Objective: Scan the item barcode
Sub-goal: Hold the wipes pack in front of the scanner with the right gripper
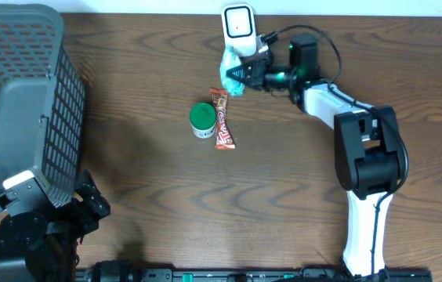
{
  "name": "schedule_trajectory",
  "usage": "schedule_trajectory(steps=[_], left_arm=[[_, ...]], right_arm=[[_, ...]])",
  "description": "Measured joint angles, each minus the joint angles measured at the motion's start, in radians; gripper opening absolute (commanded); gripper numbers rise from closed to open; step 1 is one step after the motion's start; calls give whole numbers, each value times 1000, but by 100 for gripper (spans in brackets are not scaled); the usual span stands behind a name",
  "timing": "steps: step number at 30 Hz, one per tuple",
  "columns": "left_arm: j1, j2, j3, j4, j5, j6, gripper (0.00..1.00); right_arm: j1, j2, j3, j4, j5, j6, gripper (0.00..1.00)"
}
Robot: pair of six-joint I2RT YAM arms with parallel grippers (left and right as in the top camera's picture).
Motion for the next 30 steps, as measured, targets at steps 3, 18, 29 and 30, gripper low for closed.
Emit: schedule_trajectory(steps=[3,18,29,30], left_arm=[[0,0,0,-1,0,0,98],[0,0,0,-1,0,0,98],[0,0,0,-1,0,0,98],[0,0,0,-1,0,0,98]], right_arm=[[41,0,0,-144,121,-50,1],[79,-117,185,-663,702,-462,6],[79,-100,447,-604,936,-572,12],[80,-86,470,-592,947,-575,12]])
